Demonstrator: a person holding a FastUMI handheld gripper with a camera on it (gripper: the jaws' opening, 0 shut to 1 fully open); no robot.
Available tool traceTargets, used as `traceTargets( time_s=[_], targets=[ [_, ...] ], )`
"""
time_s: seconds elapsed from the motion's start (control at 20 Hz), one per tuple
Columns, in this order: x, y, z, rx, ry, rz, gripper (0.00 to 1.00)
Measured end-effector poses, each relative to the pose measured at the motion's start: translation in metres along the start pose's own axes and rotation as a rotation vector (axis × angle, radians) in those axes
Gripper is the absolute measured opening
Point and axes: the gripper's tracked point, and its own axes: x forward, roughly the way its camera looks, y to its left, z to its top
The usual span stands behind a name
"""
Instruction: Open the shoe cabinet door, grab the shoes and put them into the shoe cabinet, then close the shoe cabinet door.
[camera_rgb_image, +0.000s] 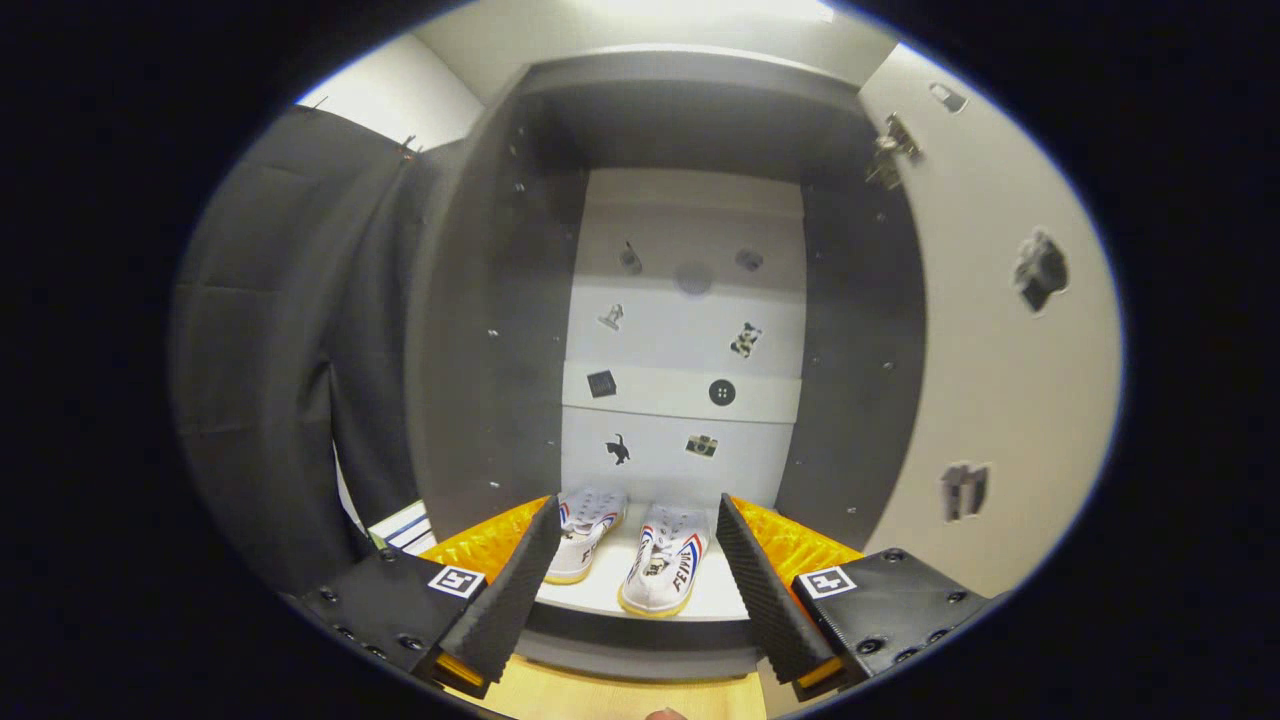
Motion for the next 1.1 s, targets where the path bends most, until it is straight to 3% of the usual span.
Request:
traceTargets(
  time_s=[0.6, 0.8, 1.1],
  targets=[
    [-0.199, -0.016, 0.011, 0.008, -0.042, 0.054, 0.98],
    [-0.25, -0.035, 0.02, 0.038, -0.043, 0.08, 0.98],
    [-0.297, -0.089, 0.03, 0.081, -0.059, 0.052, 0.98]
  ],
)
